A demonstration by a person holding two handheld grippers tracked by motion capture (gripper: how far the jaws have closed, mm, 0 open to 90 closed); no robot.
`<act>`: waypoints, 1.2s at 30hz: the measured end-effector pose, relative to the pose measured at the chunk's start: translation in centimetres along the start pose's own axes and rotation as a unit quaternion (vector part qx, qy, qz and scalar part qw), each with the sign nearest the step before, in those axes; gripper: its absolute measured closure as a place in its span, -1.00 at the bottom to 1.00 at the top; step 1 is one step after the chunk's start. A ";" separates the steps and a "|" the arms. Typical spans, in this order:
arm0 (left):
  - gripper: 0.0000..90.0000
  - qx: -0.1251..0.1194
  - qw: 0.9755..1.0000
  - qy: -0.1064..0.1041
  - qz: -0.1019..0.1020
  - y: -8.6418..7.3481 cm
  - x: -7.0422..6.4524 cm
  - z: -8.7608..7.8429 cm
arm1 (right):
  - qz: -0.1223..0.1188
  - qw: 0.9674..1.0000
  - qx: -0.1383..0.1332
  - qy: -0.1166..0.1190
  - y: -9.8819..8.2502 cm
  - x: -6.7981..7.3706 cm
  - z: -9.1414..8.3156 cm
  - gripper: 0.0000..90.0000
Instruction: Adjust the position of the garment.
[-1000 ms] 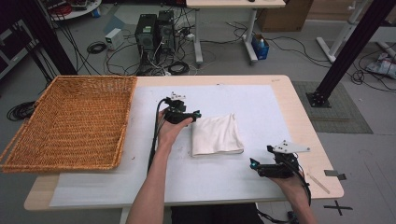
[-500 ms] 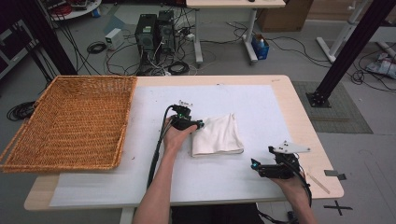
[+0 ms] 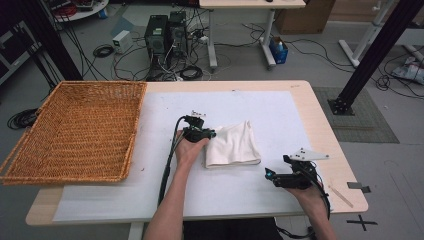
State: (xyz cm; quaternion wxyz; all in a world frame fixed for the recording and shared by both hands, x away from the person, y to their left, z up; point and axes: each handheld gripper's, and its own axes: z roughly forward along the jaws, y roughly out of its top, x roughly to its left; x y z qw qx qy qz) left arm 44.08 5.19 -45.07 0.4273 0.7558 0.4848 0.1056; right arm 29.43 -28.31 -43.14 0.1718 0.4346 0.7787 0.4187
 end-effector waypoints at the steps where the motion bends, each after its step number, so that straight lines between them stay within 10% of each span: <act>1: 0.75 -0.001 1.000 0.000 -0.001 0.0 0.0 0.0 | 0.011 1.000 0.000 0.003 0.2 -0.1 0.2 -0.71; 9: 0.75 -0.009 1.000 0.001 0.011 -0.2 0.0 0.0 | 0.095 0.994 0.004 0.052 3.3 -1.1 2.7 -0.43; 17: 0.75 -0.009 1.000 -0.001 0.009 -0.3 0.1 0.0 | 0.065 0.995 0.078 0.015 3.6 -0.4 5.9 -0.12; 24: 0.75 -0.009 1.000 0.001 0.013 -0.3 0.0 0.0 | 0.033 0.995 0.090 -0.010 3.2 1.1 6.3 0.14; 31: 0.77 -0.011 1.000 0.007 0.021 -0.3 -0.2 0.0 | 0.039 0.995 0.086 0.018 2.9 1.2 6.2 0.71; 36: 0.81 -0.021 0.999 0.019 0.029 0.1 0.1 -0.6 | 0.036 0.996 0.079 0.031 3.1 1.2 6.1 0.76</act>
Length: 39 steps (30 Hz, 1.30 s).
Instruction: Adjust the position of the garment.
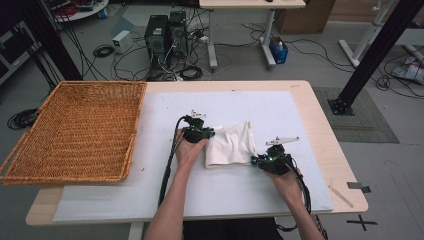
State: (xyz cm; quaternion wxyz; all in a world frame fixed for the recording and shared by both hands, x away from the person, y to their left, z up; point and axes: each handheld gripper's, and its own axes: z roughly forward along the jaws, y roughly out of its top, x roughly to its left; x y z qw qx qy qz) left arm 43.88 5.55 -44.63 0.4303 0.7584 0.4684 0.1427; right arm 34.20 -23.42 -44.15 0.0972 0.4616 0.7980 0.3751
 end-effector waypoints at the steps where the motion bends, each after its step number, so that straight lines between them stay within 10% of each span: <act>1: 0.82 -0.004 1.000 0.002 -0.002 0.1 0.2 -0.2 | -0.001 1.000 -0.001 0.003 0.1 0.1 0.0 0.76; 24: 0.82 0.012 0.994 0.102 -0.025 0.6 8.9 -4.2 | -0.089 0.994 0.027 0.053 7.0 6.3 6.4 0.75; 39: 0.73 0.015 0.995 0.092 -0.030 0.1 9.3 -4.1 | -0.099 0.993 0.028 0.054 7.4 6.2 7.1 0.51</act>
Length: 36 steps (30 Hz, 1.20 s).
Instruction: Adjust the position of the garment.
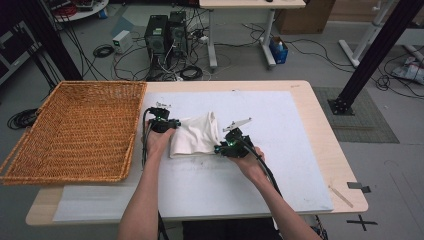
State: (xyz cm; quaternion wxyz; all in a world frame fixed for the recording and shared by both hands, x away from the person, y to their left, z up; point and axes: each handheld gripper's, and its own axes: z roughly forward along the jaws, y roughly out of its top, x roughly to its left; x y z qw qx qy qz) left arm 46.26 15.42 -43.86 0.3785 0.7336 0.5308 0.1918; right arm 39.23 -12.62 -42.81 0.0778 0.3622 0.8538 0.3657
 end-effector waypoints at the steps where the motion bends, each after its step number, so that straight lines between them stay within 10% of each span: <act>1: 0.64 0.001 1.000 0.002 -0.002 0.1 -0.1 -0.2 | 0.006 1.000 0.000 0.004 0.0 0.0 -0.1 0.43; 7: -0.11 -0.002 1.000 0.021 -0.012 0.6 -1.0 -1.2 | 0.020 1.000 -0.022 -0.005 -0.1 -0.4 -1.6 -0.20; 14: -0.30 -0.034 0.999 0.018 -0.009 1.2 -2.6 -3.4 | 0.007 0.997 -0.057 -0.046 -1.3 -0.8 -4.6 -0.76; 27: -0.32 -0.070 0.997 0.010 0.017 -1.2 -5.2 -8.3 | 0.007 0.985 -0.151 -0.079 -6.2 -3.1 -9.9 -0.75; 36: -0.33 -0.067 0.998 0.011 0.010 -2.6 -5.2 -8.8 | 0.012 0.985 -0.143 -0.101 -9.0 -4.6 -11.0 -0.75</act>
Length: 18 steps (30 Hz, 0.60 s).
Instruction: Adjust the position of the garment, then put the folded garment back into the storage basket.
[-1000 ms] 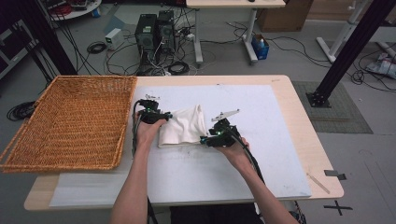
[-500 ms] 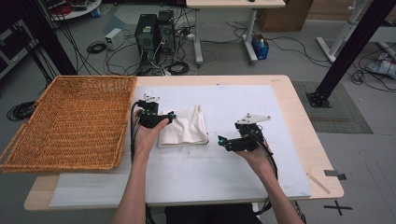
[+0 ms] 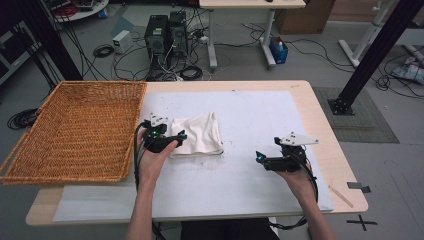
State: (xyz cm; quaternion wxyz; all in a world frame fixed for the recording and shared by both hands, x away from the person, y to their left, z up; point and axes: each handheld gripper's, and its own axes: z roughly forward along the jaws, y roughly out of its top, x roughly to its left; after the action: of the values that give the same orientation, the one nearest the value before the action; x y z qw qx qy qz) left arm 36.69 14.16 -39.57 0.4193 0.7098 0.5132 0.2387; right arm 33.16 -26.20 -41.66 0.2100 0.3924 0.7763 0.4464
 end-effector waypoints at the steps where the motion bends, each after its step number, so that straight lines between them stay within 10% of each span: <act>1: -0.33 0.001 1.000 0.002 0.001 0.0 0.1 0.0 | 0.002 1.000 0.001 -0.003 -0.2 -0.1 -0.1 -0.75; 12: -0.32 0.046 0.999 -0.002 -0.008 3.0 -0.4 0.2 | -0.007 1.000 0.010 -0.010 -1.2 -0.7 -0.8 -0.75; 18: -0.33 0.160 0.987 0.004 -0.015 4.9 -0.4 1.9 | -0.001 1.000 0.010 -0.010 -1.7 -0.8 -1.0 -0.75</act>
State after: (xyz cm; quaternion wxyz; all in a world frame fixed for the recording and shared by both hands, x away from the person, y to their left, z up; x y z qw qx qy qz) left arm 40.56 12.59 -36.45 0.3017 0.7590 0.5569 0.1508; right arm 32.21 -27.91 -42.63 0.2143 0.3984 0.7786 0.4348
